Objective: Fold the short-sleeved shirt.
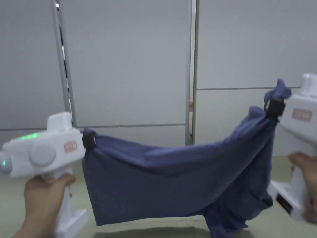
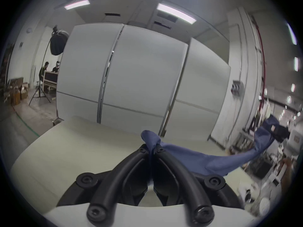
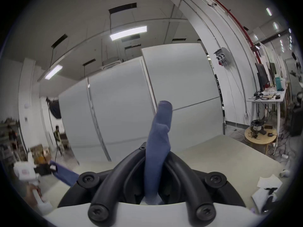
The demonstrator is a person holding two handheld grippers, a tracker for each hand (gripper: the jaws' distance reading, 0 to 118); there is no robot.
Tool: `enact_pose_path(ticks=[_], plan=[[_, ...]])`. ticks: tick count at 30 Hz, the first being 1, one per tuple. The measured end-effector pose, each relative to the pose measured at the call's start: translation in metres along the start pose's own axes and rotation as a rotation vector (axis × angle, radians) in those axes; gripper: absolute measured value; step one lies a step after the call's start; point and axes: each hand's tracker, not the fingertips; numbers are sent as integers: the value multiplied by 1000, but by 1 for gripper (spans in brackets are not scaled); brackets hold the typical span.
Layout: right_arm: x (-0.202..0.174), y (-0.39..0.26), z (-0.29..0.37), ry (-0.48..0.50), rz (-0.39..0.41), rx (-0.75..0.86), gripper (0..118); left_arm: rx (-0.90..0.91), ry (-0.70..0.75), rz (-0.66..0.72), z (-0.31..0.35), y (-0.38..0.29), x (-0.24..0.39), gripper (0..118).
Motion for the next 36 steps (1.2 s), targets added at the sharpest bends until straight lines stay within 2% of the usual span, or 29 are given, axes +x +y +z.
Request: enact_pose_path(ticks=[1,2,3,5,6,7,8,13,16,18,21,24,25,26,27,28,29,33,36], plan=[[-1,-21,29,16,-4,6,5,3,1,7,15,-25,-3,3],[-1,-45,50,38,34,-6,5,-51,-42,-13,29,-47,-8,3],[-2,-62,67,51,72,-83,5,-52,-38,-17,41,-69,-10,3],[1,-114,101,36,103,-128,5,-134,-13,-45,56,-113,-22,3],[3,-141,117,45,114,-225,5,-142,-20,-20,68,-141,-28,3],[7,-170,132,25,88,-283,5,-224,-15,-30,78,-166,-34,3],[13,-199,143,28,24,-330,5,-244,17,-11,84,-193,-39,3],[33,-310,166,-37,55,-627,5,-477,80,79,103,-282,-72,3],[43,-350,168,-58,120,-773,5,-583,102,116,110,-309,-84,3],[50,-364,169,-54,72,-846,5,-627,112,151,112,-318,-94,3],[56,-368,184,-68,134,-858,5,-700,99,146,120,-327,-95,3],[68,-369,182,-51,97,-918,5,-704,98,100,127,-334,-93,4],[71,-365,183,-55,92,-912,10,-698,99,103,128,-331,-93,6],[72,-358,182,-62,96,-905,30,-687,99,105,130,-327,-92,17],[72,-349,181,-84,114,-877,76,-675,113,91,132,-321,-91,67],[72,-336,180,-92,136,-843,109,-656,134,69,134,-314,-92,112],[71,-314,184,-92,121,-776,118,-635,131,78,141,-302,-94,118],[59,-197,187,-48,40,-396,118,-275,76,195,181,-205,-95,118],[33,-100,193,24,-2,-110,118,35,18,137,232,-112,-65,118]])
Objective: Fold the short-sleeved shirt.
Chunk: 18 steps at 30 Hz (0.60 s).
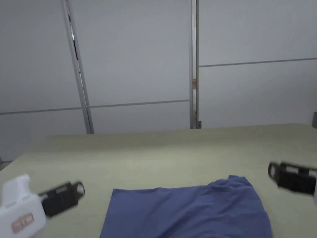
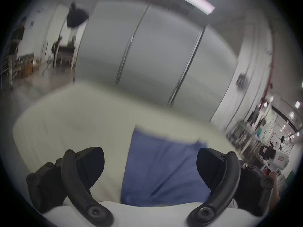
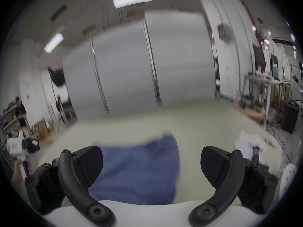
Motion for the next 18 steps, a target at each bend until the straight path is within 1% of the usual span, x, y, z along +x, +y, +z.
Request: enact_pose_path(ticks=[2,3,4,5,6,7,8,9,10,11,12,13,15,16,17,18], plan=[[-28,54,21,44,18,189,118,167,-4,-81,37,48,33,118],[-35,69,28,61,25,249,118,246,-5,-129,50,60,44,118],[-44,85,36,56,31,299,118,335,13,-190,71,72,62,118],[-53,96,41,29,20,306,118,398,47,-226,86,78,73,112],[-59,102,46,1,10,291,107,419,57,-237,97,82,81,64],[-64,105,53,12,16,298,63,470,46,-250,110,82,86,0],[-67,102,62,50,24,364,2,497,43,-239,119,85,90,0],[-70,100,63,28,31,393,2,560,74,-189,123,80,92,0],[-76,94,71,-50,56,410,1,572,20,-196,125,71,91,0],[-75,88,78,15,67,398,1,525,-25,-197,126,71,90,0],[-76,82,85,70,75,387,1,422,-71,-180,120,83,73,0],[-59,74,59,65,71,372,1,378,-87,-165,113,79,66,0],[-55,60,50,44,115,316,1,292,-91,-174,93,67,54,0],[-50,52,43,56,111,281,1,180,-70,-185,84,56,52,0],[-68,47,52,79,87,253,1,98,-63,-171,69,44,41,0],[-68,42,50,93,67,228,1,34,-77,-122,56,33,30,0]])
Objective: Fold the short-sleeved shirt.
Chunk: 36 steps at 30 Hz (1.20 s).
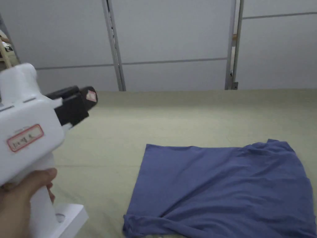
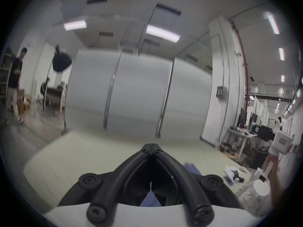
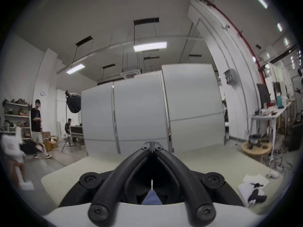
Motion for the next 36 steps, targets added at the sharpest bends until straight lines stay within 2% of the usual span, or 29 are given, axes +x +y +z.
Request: enact_pose_path(ticks=[2,4,5,6,7,8,10,12,15,17,19,20,21,22,23,24,27,28,30,33,36], plan=[[2,-11,-1,-4,-11,-19,1,-160,-55,145,-29,-30,-17,0],[9,-18,-3,-3,-7,-36,1,-274,-31,193,-57,-64,-31,0],[8,-21,-4,-13,6,-47,1,-312,1,193,-70,-86,-36,8],[8,-24,-6,-25,22,-60,1,-334,50,195,-88,-102,-58,81],[-5,-21,-7,-22,78,-77,1,-423,105,189,-104,-122,-68,118],[-8,-23,-8,-17,77,-92,1,-405,60,200,-110,-136,-81,118],[-15,-30,-10,-2,85,-118,1,-556,143,238,-127,-177,-77,118],[-5,-37,-19,-11,76,-153,1,-676,161,261,-141,-206,-83,118],[-4,-48,-26,-6,87,-213,2,-771,217,144,-158,-241,-82,116],[-3,-55,-28,-7,93,-239,2,-745,190,29,-155,-246,-80,99],[2,-63,-30,-16,105,-257,2,-711,179,-42,-146,-253,-64,68],[3,-66,-31,-20,108,-265,2,-695,161,-11,-147,-250,-68,51],[4,-68,-31,-20,104,-277,2,-681,150,10,-148,-247,-72,51],[5,-71,-31,-15,92,-291,2,-670,147,34,-150,-255,-74,44],[6,-75,-29,-7,81,-301,2,-681,159,50,-154,-255,-79,30],[6,-78,-27,-6,76,-305,2,-758,152,127,-154,-258,-81,8],[8,-86,-20,-9,91,-324,2,-733,104,145,-141,-255,-73,7],[10,-89,-19,-17,93,-334,2,-700,126,38,-141,-251,-72,7],[15,-91,-18,-23,76,-349,2,-713,130,-21,-137,-250,-64,5],[22,-93,-15,-27,21,-357,2,-664,111,76,-128,-246,-64,5],[27,-101,-8,-40,38,-369,2,-559,70,204,-118,-234,-72,5]])
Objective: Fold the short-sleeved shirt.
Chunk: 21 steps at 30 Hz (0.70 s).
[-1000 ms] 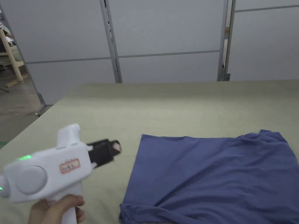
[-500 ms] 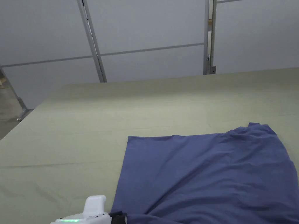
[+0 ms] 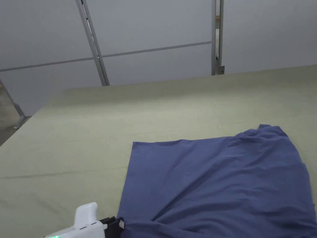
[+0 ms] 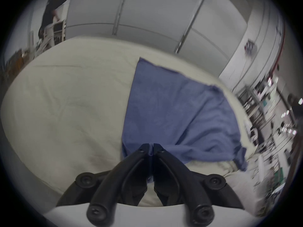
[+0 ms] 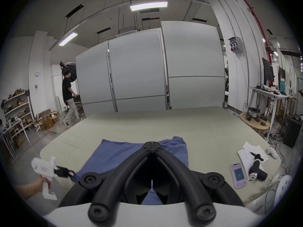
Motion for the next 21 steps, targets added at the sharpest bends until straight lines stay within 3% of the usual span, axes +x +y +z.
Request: enact_pose_path(ticks=[4,7,8,9,10,11,12,15,18,20,21], plan=[[16,-43,-14,-47,93,-154,2,65,-21,-44,24,12,15,5],[42,-94,-30,-32,17,-324,5,89,-38,-69,34,20,25,5],[51,-113,-33,-21,3,-369,32,102,-45,-73,36,21,28,5],[57,-128,-34,-44,-6,-370,99,102,-50,-70,37,23,29,5],[64,-147,-36,-44,-8,-398,118,104,-58,-68,38,25,30,5],[73,-167,-40,-20,-6,-476,116,112,-63,-66,38,25,31,5],[80,-175,-28,30,-34,-411,116,110,-67,-62,38,25,32,5],[83,-207,-24,11,-6,-556,116,96,-55,-79,34,24,33,5],[84,-237,-26,59,-48,-630,113,83,-58,-70,29,22,31,5],[76,-244,-28,42,-50,-695,102,73,-56,-65,25,20,31,5],[73,-247,-31,35,-31,-740,78,68,-54,-63,24,18,31,5]])
